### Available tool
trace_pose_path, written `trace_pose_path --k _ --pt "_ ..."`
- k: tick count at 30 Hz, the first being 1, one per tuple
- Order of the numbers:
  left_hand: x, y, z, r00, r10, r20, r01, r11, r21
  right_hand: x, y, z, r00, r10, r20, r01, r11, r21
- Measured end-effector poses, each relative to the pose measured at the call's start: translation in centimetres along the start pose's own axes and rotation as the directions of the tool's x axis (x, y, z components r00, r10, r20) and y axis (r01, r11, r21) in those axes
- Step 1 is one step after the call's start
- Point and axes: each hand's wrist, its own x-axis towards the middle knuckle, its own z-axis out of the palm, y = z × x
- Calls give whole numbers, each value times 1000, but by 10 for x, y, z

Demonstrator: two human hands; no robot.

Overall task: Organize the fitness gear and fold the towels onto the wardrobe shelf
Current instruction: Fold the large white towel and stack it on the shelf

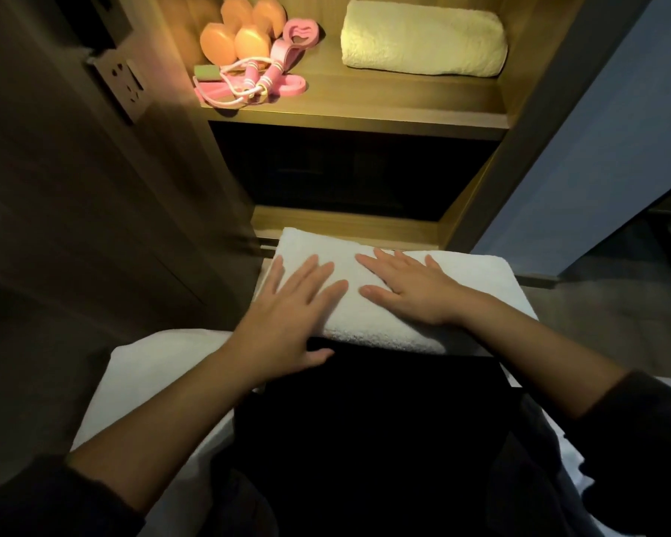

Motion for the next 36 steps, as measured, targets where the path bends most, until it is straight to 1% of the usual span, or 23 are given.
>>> trace_pose_path --k 2,4,6,8,11,13,14,16,19,21,23,24,26,27,28,31,34,36 --pt "6 9 9 998 -38 53 35 998 48 -6 -1 5 998 -3 -58 2 1000 -23" --pt "9 11 11 996 -85 39 83 996 30 -19 2 15 988 -16 -153 3 997 -83" --pt "11 13 7 998 -67 12 66 997 43 -36 7 29 973 -69 -219 19 975 -222" --pt "13 13 4 998 -3 -59 7 998 62 -54 14 47 952 -114 -283 14 943 -332" --pt "25 0 -14 1000 30 -9 -30 1000 -4 -68 21 53 916 -90 -390 -33 954 -299" --pt "40 -14 -25 995 47 86 -43 998 -53 -68 27 40 861 -148 -487 16 964 -264" --pt "46 -20 -29 992 53 116 -46 997 -65 -67 30 30 857 -148 -493 36 973 -229" --pt "49 -21 -30 994 30 108 -24 998 -57 -63 32 12 892 -102 -441 32 986 -162" --pt "33 -8 -13 1000 -12 -19 13 997 82 -55 33 2 912 -75 -404 -7 980 -197" --pt "22 -4 -3 998 -25 -57 29 998 62 -51 33 0 925 -117 -361 36 974 -223" --pt "26 -11 -6 998 -65 -2 65 998 -12 -44 36 -9 950 -126 -287 59 971 -232" --pt "34 -17 -12 996 -66 60 68 997 -27 -39 38 -19 965 -112 -237 56 972 -229" --pt "52 -27 -27 977 -25 210 34 999 -39 -31 40 -41 991 -83 -101 62 979 -192" --pt "57 -30 -32 966 -17 257 33 998 -55 -27 40 -49 996 -74 -48 65 985 -163" --pt "60 -33 -33 963 -18 270 41 996 -79 -25 40 -53 998 -63 -31 59 989 -135" --pt "46 -31 -26 977 -62 202 99 978 -181 -29 43 -42 996 -18 -89 10 995 -96" --pt "27 -26 -7 992 -73 100 86 988 -125 -37 45 -16 975 19 -219 -46 992 -121" --pt "29 -31 -5 990 -79 114 93 988 -123 -41 44 -7 965 35 -259 -69 990 -122"
